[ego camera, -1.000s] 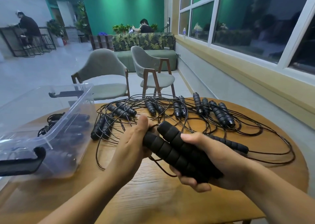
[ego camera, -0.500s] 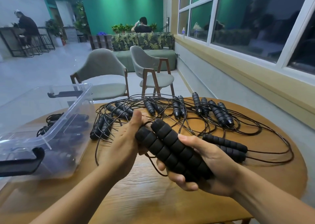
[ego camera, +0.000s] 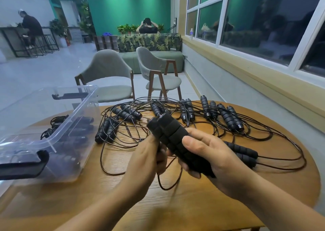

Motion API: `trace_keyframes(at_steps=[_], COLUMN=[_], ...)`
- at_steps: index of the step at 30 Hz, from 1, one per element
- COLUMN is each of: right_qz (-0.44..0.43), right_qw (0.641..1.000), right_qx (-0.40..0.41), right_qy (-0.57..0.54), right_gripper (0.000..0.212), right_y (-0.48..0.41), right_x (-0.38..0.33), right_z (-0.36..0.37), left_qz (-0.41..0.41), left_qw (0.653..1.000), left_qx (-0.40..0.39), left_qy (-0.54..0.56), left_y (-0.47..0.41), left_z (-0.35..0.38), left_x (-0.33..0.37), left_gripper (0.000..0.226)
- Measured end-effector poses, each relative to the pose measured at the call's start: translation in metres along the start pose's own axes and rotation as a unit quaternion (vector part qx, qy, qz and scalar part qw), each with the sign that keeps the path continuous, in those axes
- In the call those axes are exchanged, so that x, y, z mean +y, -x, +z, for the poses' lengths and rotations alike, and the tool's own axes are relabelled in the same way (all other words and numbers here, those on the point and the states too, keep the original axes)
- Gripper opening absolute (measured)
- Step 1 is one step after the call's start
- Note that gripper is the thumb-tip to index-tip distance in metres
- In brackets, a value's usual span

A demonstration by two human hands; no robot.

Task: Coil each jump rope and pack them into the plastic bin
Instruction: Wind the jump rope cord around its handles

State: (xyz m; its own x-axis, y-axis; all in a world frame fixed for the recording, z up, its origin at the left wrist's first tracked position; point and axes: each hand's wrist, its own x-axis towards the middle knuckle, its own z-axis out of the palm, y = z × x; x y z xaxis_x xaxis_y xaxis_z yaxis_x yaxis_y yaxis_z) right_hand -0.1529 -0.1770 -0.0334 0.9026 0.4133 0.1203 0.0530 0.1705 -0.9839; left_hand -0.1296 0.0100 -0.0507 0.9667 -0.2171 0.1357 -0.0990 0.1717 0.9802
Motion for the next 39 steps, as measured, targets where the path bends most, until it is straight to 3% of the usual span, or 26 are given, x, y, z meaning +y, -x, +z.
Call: trace_keyframes(at_steps=[3,5,10,15,18,24,30,35,39], right_qz=[-0.017,-0.031,-0.06,-0.104,-0.102,-0.013,0.087,0.096,0.084], right_qw=[0.994,0.985,0.938,0.855,0.807,0.801,0.819,0.871,0.916], right_qx=[0.054,0.08,0.137,0.161,0.146,0.066,-0.061,-0.154,-0.128], right_qy=[0.098,0.147,0.313,0.482,0.563,0.595,0.564,0.457,0.37], right_gripper=[0.026,0.022,0.034,0.049,0.052,0.049,0.047,0.04,0.054], right_y=[0.002,0.003,0.007,0.005,0.004,0.004,0.005,0.009,0.012], right_x=[-0.003,-0.004,-0.003,-0.003,-0.004,-0.007,-0.017,-0.026,-0.027], right_z=[0.0,-0.001,-0.006,-0.019,-0.029,-0.033,-0.036,-0.034,-0.032], left_qz=[0.012,0.04,0.083,0.159,0.194,0.255,0.272,0.167,0.1], left_qw=[0.991,0.962,0.895,0.836,0.799,0.719,0.753,0.87,0.915], left_qx=[0.015,0.002,-0.053,-0.064,-0.084,-0.145,-0.196,-0.228,-0.241], left_qy=[-0.135,-0.269,-0.434,-0.522,-0.563,-0.63,-0.566,-0.404,-0.307], left_y=[-0.002,-0.005,-0.004,-0.006,-0.007,-0.015,-0.014,-0.013,-0.016], left_z=[-0.001,-0.005,-0.003,-0.008,-0.016,-0.031,-0.032,-0.033,-0.033], left_x=[-0.005,-0.007,-0.006,-0.005,-0.003,-0.003,0.008,0.014,0.012], left_gripper=[0.048,0.048,0.031,0.018,0.028,0.048,0.039,0.043,0.035])
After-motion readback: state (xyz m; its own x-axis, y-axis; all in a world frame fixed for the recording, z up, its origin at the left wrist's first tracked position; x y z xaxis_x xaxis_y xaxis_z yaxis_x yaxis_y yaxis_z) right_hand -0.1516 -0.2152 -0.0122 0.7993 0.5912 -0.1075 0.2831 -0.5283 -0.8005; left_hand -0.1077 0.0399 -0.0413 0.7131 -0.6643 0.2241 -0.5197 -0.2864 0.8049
